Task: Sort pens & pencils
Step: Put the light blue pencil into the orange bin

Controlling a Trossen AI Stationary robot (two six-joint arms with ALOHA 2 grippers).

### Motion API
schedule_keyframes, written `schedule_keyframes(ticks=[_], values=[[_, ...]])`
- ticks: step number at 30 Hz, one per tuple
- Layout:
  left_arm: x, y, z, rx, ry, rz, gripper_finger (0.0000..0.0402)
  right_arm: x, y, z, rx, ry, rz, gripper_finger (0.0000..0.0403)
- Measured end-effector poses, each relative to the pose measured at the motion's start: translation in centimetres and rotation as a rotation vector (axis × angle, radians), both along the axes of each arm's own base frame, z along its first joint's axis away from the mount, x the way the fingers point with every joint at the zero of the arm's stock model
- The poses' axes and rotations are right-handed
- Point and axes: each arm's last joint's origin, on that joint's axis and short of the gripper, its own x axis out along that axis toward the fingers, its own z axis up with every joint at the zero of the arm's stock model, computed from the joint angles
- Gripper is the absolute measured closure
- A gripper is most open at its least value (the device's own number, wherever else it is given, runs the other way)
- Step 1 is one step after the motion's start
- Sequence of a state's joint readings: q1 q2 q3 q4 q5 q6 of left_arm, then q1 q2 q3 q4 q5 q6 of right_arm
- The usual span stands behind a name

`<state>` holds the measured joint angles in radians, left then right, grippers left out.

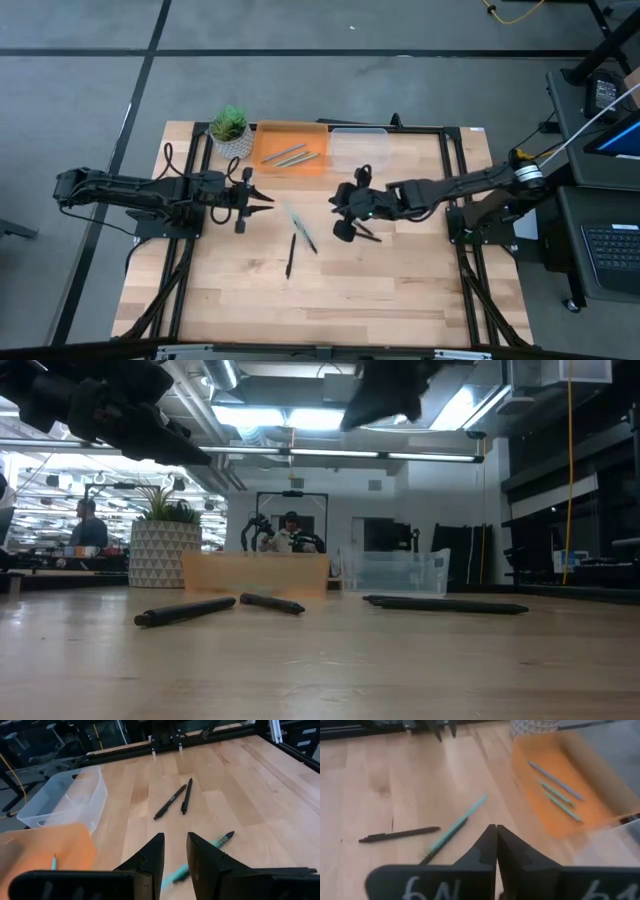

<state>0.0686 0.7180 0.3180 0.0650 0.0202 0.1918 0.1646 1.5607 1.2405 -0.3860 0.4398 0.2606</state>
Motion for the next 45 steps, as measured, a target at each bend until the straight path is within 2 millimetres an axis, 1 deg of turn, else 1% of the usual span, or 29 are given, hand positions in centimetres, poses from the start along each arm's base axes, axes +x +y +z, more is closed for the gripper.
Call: schedule_keyframes(ticks=[3,6,10,16,22,28,30,34,36,42,45], values=[[0.0,0.0,0.0,0.000,-0.005,0.000,0.0326,-0.3,-0.3,-2.0,0.043,0.005,0.006,0.0380],[0.1,0.0,0.2,0.002,-0.028,0.000,0.0326,0.1,-0.8,-3.9,0.095,0.029,0.048,0.0375],[0.2,0.0,0.4,0.003,-0.040,0.000,0.0326,0.8,-1.4,-5.1,0.113,0.046,0.045,0.0374],[0.2,0.0,0.3,0.005,-0.038,0.004,0.0326,1.6,-1.5,-5.9,0.110,0.081,0.069,0.0373],[0.0,0.5,0.1,0.049,-0.009,0.140,0.0326,1.7,-1.5,-6.2,0.105,0.090,0.076,0.0373],[0.1,0.4,0.2,0.055,-0.019,0.131,0.0326,1.7,-1.5,-6.2,0.067,0.108,0.109,0.0373],[0.1,0.4,-0.2,0.088,0.021,0.092,0.0326,1.6,-1.6,-6.3,0.051,0.122,0.120,0.0373],[0.7,0.4,-1.2,0.139,0.128,0.053,0.0326,1.6,-2.6,-6.3,0.041,0.130,0.101,0.0373],[1.3,0.4,-1.2,0.164,0.181,0.037,0.0326,1.6,-3.2,-6.3,0.034,0.134,0.094,0.0373],[3.8,0.6,-0.7,0.198,0.450,-0.005,0.0326,1.6,-4.3,-6.4,0.089,0.144,0.118,0.0373],[5.2,0.4,-1.3,0.231,0.553,-0.043,0.0326,1.6,-4.6,-6.5,0.096,0.150,0.119,0.0373]])
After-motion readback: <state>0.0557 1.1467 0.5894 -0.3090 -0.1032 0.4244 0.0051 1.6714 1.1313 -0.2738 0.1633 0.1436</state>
